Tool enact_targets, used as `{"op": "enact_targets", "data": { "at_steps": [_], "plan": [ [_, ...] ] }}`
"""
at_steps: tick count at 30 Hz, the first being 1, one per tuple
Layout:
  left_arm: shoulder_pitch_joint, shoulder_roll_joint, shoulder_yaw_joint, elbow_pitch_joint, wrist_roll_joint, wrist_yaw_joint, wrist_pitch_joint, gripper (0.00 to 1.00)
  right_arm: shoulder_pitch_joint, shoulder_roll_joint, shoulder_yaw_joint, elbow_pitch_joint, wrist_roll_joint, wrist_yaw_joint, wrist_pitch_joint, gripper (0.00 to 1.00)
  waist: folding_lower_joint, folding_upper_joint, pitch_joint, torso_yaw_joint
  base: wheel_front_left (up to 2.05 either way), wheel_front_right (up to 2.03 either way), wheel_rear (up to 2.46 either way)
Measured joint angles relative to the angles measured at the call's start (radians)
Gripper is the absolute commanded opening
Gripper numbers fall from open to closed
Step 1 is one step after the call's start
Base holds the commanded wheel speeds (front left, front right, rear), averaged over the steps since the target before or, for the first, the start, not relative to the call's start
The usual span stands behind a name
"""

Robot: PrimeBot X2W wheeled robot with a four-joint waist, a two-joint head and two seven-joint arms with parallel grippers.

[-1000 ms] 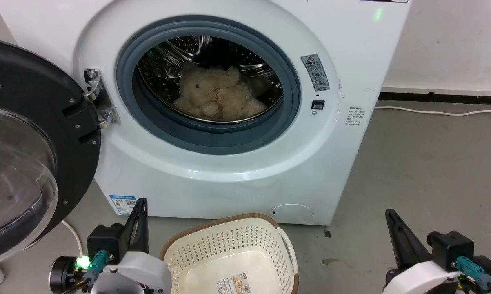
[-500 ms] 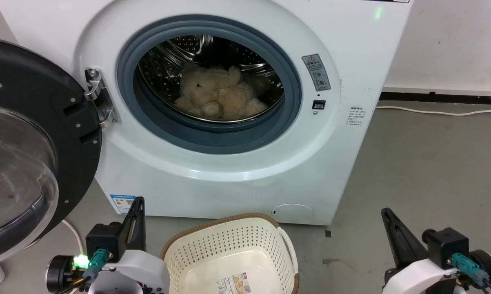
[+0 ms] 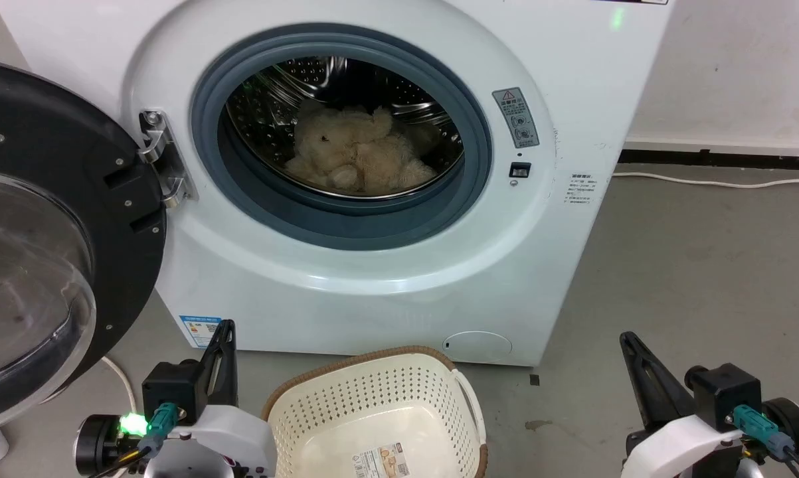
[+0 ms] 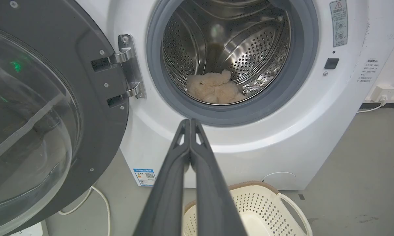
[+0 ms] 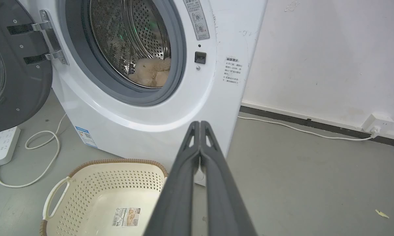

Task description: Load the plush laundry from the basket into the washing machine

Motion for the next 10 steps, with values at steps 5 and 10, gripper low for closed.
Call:
{"op": "enact_targets", "data": {
  "at_steps": [5, 10],
  "plan": [
    [0.0, 0.0, 0.0, 0.0, 0.0, 0.0, 0.0, 0.0, 0.0, 0.0, 0.0, 0.0, 0.0, 0.0, 0.0, 0.0, 0.0, 0.0, 0.0, 0.0, 0.0, 0.0, 0.0],
    [0.0, 0.0, 0.0, 0.0, 0.0, 0.0, 0.0, 0.0, 0.0, 0.0, 0.0, 0.0, 0.0, 0.0, 0.0, 0.0, 0.0, 0.0, 0.0, 0.0, 0.0, 0.0, 0.0]
  ]
}}
